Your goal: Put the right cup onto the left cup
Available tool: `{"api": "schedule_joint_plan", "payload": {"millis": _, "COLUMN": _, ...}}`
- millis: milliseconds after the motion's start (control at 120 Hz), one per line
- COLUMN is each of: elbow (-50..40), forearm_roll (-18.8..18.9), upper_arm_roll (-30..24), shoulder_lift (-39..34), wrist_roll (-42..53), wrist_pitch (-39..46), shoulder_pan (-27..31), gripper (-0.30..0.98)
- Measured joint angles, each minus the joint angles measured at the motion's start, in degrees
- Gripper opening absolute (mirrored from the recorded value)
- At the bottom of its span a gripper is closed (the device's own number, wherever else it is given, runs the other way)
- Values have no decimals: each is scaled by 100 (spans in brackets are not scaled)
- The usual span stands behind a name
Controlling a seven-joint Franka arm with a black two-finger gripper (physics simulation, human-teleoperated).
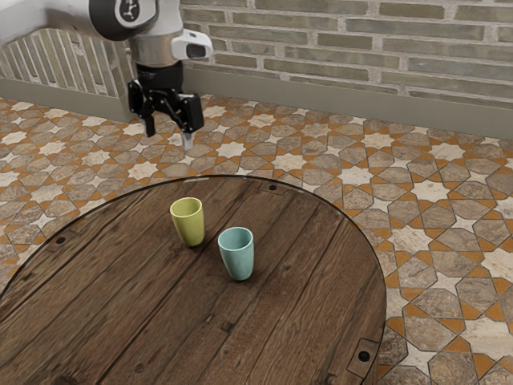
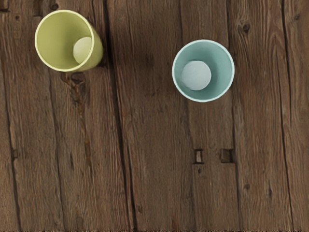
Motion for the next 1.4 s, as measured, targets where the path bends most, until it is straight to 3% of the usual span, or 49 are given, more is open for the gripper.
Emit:
{"api": "schedule_joint_plan", "payload": {"millis": 167, "elbow": -4, "forearm_roll": -58, "upper_arm_roll": 67, "shoulder_lift": 61, "wrist_roll": -6, "wrist_pitch": 43, "shoulder_pan": -118, "gripper": 69}}
{"api": "schedule_joint_plan", "payload": {"millis": 400, "elbow": -46, "forearm_roll": -84, "upper_arm_roll": 74, "shoulder_lift": 866, "wrist_roll": -16, "wrist_pitch": 406, "shoulder_pan": -335, "gripper": 69}}
{"api": "schedule_joint_plan", "payload": {"millis": 708, "elbow": -1336, "forearm_roll": -305, "upper_arm_roll": 45, "shoulder_lift": 993, "wrist_roll": -67, "wrist_pitch": 1677, "shoulder_pan": -563, "gripper": 69}}
{"api": "schedule_joint_plan", "payload": {"millis": 1083, "elbow": -160, "forearm_roll": -499, "upper_arm_roll": 61, "shoulder_lift": 2161, "wrist_roll": -155, "wrist_pitch": 2183, "shoulder_pan": -674, "gripper": 69}}
{"api": "schedule_joint_plan", "payload": {"millis": 1400, "elbow": -771, "forearm_roll": -594, "upper_arm_roll": 117, "shoulder_lift": 2159, "wrist_roll": -347, "wrist_pitch": 2552, "shoulder_pan": -588, "gripper": 69}}
